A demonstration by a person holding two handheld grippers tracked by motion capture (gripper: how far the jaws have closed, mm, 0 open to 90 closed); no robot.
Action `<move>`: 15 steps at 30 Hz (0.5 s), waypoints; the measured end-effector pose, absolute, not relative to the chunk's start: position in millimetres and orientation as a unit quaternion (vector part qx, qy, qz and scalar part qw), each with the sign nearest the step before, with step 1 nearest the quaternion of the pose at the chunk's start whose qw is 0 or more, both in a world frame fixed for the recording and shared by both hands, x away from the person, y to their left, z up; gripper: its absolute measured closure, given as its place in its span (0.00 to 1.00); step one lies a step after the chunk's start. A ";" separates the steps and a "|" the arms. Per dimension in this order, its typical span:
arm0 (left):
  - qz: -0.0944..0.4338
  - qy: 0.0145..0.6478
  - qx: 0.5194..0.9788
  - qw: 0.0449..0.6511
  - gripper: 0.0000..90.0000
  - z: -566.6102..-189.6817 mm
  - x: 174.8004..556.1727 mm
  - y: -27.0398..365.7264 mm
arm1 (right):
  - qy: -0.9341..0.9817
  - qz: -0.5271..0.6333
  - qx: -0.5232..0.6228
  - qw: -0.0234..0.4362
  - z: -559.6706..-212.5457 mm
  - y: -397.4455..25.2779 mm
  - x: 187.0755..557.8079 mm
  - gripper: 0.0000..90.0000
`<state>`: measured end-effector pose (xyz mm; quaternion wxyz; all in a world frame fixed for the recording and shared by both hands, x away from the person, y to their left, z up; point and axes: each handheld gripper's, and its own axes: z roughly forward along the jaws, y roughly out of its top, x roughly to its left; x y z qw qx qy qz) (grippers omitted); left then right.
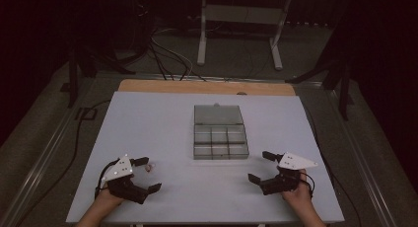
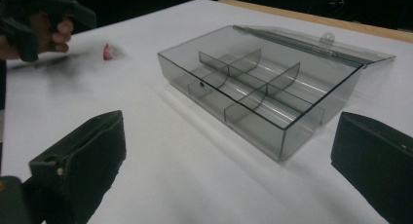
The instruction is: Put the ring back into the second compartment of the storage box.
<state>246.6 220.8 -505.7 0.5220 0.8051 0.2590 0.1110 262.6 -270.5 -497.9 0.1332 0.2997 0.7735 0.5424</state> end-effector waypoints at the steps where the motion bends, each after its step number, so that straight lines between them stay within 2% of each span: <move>1: 0.111 0.259 0.805 0.522 0.01 -505.7 246.6 220.8 | 0.773 0.544 0.300 0.130 -498.0 -270.5 262.6 0.00; 5: 0.108 0.259 0.807 0.519 0.01 -506.2 246.9 220.8 | 0.764 0.559 0.302 0.112 -497.5 -270.8 263.3 0.00; 15: 0.107 0.260 0.809 0.516 0.01 -506.8 247.2 220.4 | 0.774 0.545 0.301 0.116 -498.6 -269.2 264.5 0.00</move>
